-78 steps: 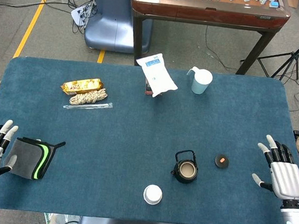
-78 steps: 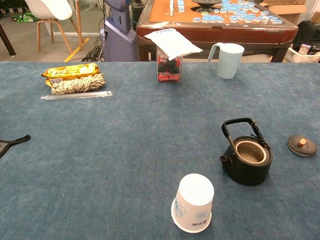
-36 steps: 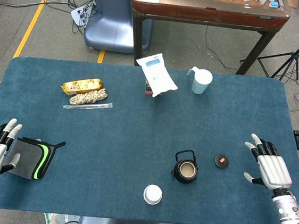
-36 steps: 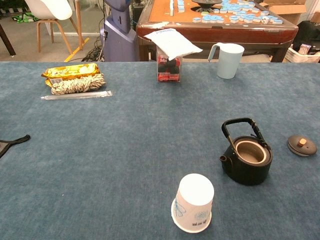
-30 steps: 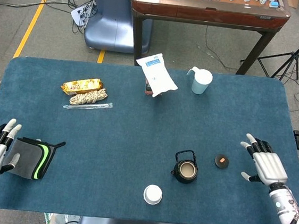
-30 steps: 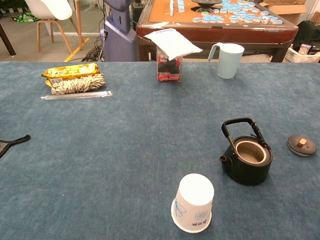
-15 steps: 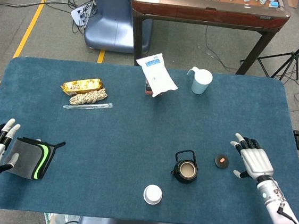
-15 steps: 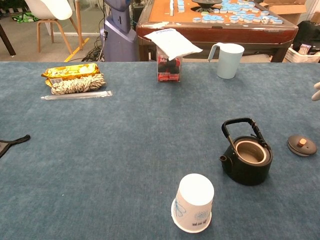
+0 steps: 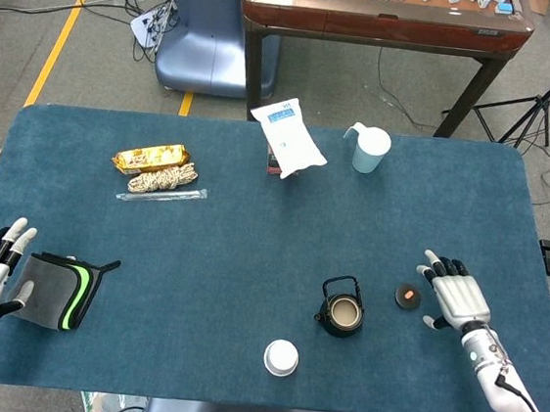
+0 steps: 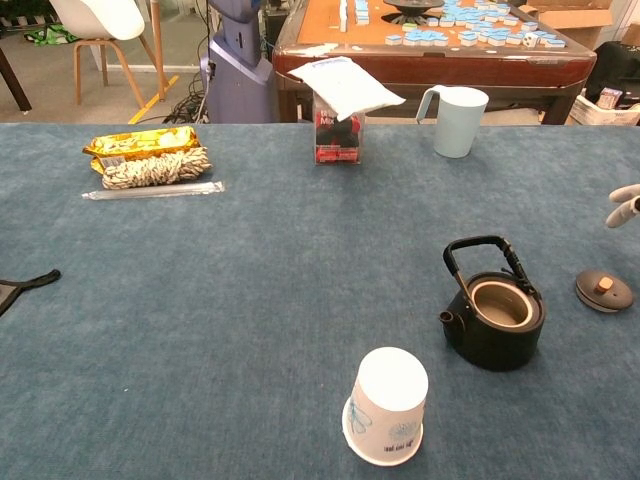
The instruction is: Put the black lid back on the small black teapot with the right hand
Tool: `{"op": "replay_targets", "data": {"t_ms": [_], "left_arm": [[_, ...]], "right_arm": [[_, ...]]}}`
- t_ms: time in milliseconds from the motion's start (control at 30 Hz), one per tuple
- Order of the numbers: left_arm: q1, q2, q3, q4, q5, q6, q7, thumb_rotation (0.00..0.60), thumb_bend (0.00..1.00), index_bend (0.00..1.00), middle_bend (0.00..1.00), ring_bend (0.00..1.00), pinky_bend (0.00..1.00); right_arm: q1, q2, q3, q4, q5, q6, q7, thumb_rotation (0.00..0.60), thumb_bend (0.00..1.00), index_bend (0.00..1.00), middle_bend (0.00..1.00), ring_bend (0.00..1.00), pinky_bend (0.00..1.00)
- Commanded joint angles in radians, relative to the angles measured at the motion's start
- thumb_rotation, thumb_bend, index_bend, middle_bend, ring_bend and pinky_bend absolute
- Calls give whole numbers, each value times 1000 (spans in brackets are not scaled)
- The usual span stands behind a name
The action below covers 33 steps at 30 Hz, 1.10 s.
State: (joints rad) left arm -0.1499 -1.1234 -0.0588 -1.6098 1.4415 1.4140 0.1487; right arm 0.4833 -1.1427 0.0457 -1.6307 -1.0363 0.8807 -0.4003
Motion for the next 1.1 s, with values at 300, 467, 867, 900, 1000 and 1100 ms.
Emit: {"op": "replay_targets", "data": {"t_ms": [300,467,867,900,1000,1100], "left_arm": [[-3,-4,1,15,-6,-8,-11,600,386,0,0,0,0],[-4,-6,2,26,-7,-12,-23,600,386,0,0,0,0],[1,-11,6,52,-6,-11,-50,600,386,0,0,0,0],[0,-11,6,53,-7,-12,-52,600,386,0,0,0,0],[-1,-11,6,56,-6,-15,-55,600,386,0,0,0,0],[-1,-11,7,59,-6,-15,-57,600,386,0,0,0,0]], "right_arm": [[19,-41,-16,43,19,-16,-3,600,207,193,0,0,0],[35,-61,-20,70,28,-40,3,600,207,223,0,0,0],[60,-101,-29,118,55,-67,-1,600,207,243,0,0,0],[63,-103,-29,120,57,-67,-2,600,207,243,0,0,0],[69,-108,-30,126,63,-72,-2,600,207,244,0,0,0],[75,-113,-32,134,70,-78,-3,600,206,244,0,0,0]]}}
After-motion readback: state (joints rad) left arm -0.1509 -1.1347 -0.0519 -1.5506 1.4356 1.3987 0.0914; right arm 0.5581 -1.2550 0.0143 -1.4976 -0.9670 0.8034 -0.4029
